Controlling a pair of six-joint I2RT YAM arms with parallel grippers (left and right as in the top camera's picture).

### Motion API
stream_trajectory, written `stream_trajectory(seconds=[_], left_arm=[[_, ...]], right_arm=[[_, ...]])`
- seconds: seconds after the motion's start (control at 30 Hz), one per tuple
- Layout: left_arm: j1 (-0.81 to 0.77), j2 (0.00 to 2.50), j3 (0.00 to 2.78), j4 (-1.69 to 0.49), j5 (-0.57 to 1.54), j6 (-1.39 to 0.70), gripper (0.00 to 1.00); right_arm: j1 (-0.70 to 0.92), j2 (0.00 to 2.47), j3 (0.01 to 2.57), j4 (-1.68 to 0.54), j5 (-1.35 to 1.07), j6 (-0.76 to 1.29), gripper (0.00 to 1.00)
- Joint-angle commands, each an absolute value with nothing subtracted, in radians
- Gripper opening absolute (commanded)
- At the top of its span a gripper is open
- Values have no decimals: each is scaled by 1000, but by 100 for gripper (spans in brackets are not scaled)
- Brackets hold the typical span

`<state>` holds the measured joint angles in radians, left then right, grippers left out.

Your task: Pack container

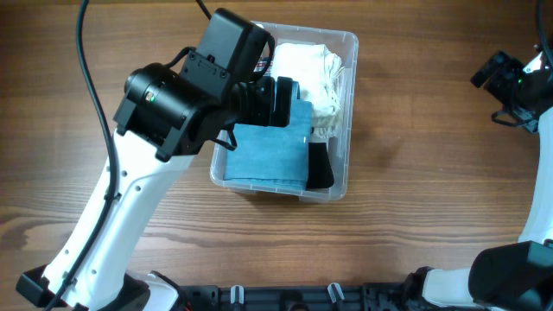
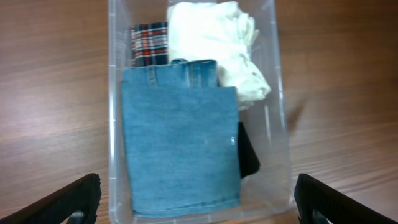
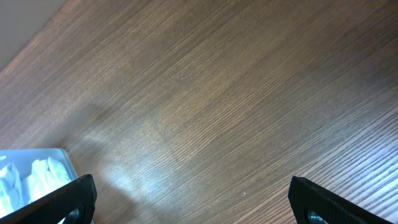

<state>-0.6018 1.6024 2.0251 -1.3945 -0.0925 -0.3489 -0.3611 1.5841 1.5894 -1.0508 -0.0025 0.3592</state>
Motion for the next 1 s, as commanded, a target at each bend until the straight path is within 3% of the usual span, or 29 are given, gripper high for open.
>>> stream_trajectory(seconds=[0.0,0.17,0.43,0.7,0.97], left_arm=[[-600,1584,1969,-1351,-150,-246,100],[-600,1509,1813,-1231,-151,-238,100],[-556,1217,1319,-866,-147,-239,100],[-369,785,637,-336,35,-239,100],[-192,408,279,-115,158,-253,100]], right_arm=[[-363,1590,1602,-1048,1,368,100],[-363,1590,1602,-1048,0,368,100],[-363,1590,1602,-1048,0,368,100],[-363,1590,1601,-1048,1,368,100],[-363,1590,1602,-1048,1,368,100]])
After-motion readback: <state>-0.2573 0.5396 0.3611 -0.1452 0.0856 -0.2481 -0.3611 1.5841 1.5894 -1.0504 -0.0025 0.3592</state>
